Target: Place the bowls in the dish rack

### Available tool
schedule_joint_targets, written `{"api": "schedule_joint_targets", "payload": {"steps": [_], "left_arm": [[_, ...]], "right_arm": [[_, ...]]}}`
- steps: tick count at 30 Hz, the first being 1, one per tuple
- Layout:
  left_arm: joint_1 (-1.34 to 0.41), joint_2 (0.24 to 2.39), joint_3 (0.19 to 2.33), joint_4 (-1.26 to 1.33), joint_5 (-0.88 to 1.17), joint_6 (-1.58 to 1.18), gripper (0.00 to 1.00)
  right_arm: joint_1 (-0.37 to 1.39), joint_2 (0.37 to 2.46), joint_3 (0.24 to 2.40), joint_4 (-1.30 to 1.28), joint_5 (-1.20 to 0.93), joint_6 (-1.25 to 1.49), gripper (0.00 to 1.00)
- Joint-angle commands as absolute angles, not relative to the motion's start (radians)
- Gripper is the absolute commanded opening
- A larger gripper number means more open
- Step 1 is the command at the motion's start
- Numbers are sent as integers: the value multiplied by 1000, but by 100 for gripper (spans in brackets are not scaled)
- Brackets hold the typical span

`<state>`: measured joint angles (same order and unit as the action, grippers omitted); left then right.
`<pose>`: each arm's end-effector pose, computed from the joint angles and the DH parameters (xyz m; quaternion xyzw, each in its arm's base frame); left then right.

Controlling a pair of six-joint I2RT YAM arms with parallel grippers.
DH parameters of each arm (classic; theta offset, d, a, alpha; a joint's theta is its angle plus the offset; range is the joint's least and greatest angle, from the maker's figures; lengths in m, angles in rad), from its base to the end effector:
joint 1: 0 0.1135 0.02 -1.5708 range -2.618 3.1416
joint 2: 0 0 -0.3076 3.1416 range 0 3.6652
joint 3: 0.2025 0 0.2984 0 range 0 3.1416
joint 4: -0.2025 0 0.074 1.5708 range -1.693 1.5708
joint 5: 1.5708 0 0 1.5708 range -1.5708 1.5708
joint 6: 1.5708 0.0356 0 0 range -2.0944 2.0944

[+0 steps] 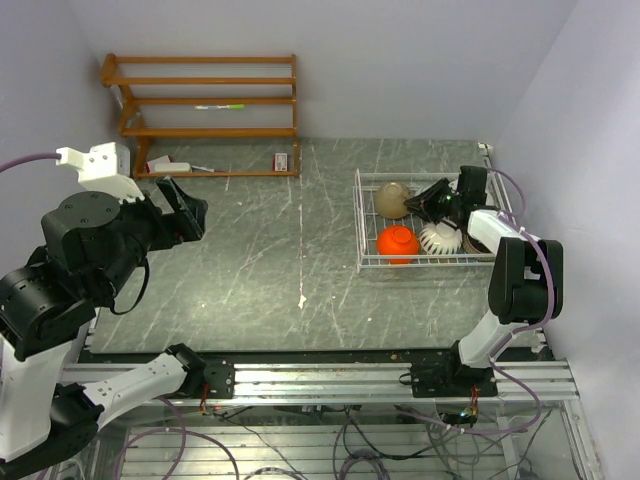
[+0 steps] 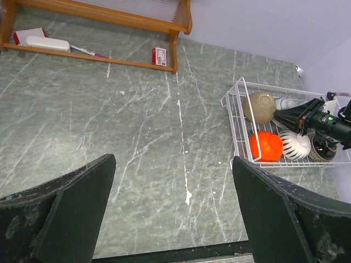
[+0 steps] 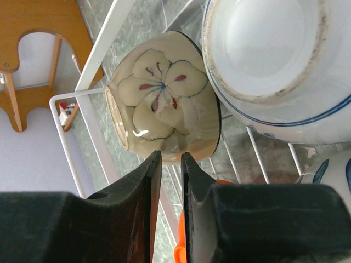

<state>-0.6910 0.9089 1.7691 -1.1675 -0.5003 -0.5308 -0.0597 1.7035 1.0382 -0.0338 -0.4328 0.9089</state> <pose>0.0698 -0.0355 0.5850 -0.0832 0.7911 -0.1646 0.5833 0.4092 -0.0095 0.2168 0.3320 0.8258 0.3472 0.2955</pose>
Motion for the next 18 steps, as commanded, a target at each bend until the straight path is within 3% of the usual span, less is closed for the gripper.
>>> {"api": "schedule_joint_targets", "payload": {"steps": [1,12,18], "left_arm": [[-698,900,1757,-1129,-485,-535,99],[-698,905,1749,-1119,-477,-537,99],[-698,904,1743,-1114,-485,-538,99]], "right_arm": [[-58,1696,1058,-71,-413,882,21],[-58,1662,1128,-169,-348,810,28],[-28,1654,1236,-303,-234,734,49]]}}
